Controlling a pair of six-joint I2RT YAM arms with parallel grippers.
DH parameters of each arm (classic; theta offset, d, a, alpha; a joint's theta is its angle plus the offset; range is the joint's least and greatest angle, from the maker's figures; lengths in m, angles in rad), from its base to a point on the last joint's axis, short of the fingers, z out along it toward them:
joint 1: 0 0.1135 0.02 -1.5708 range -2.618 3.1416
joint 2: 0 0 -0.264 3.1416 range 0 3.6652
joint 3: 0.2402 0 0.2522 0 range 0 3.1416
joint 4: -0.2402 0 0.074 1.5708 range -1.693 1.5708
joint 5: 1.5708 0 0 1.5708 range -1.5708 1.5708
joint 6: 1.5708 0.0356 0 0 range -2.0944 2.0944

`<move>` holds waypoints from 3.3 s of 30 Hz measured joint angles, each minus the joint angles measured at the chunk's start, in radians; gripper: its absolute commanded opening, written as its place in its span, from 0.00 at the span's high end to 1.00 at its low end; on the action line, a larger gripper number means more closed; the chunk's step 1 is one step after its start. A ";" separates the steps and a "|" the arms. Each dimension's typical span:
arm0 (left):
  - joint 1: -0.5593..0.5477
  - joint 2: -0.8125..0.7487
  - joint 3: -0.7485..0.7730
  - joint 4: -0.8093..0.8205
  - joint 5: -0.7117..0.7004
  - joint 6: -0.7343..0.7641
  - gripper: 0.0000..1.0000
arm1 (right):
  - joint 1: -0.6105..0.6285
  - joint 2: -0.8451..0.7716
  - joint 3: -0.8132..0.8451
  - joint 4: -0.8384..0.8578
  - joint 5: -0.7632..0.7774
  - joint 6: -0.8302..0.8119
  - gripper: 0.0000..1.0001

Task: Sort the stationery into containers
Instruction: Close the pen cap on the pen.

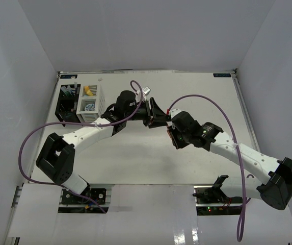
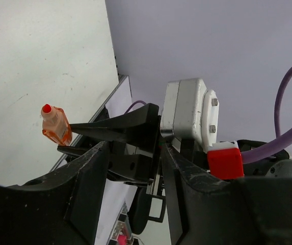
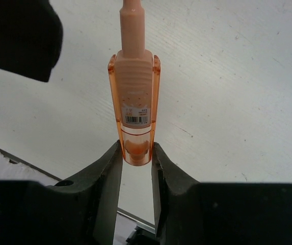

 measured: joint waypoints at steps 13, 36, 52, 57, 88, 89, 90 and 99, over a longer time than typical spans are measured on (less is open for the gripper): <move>0.018 -0.066 -0.040 -0.076 -0.119 0.031 0.46 | -0.002 -0.044 -0.002 0.016 -0.004 0.003 0.92; 0.050 0.010 0.077 -0.245 -0.224 0.303 0.46 | -0.007 -0.076 0.125 0.036 -0.090 -0.012 0.92; 0.046 0.013 0.124 -0.219 -0.220 0.386 0.46 | -0.008 -0.010 0.126 0.061 -0.128 -0.033 0.92; 0.037 0.012 0.121 -0.211 -0.218 0.384 0.46 | -0.008 0.016 0.126 0.063 -0.120 -0.034 0.92; 0.031 -0.066 0.040 -0.251 -0.303 0.438 0.23 | -0.019 -0.080 0.136 0.002 -0.079 -0.064 0.92; 0.034 -0.077 0.025 -0.235 -0.288 0.436 0.23 | -0.020 -0.080 0.136 -0.004 -0.078 -0.061 0.92; 0.038 -0.086 0.012 -0.216 -0.271 0.433 0.22 | -0.021 -0.081 0.136 -0.009 -0.077 -0.059 0.92; 0.040 -0.128 -0.082 -0.037 -0.147 0.414 0.23 | -0.022 -0.080 0.136 -0.042 -0.080 -0.038 0.92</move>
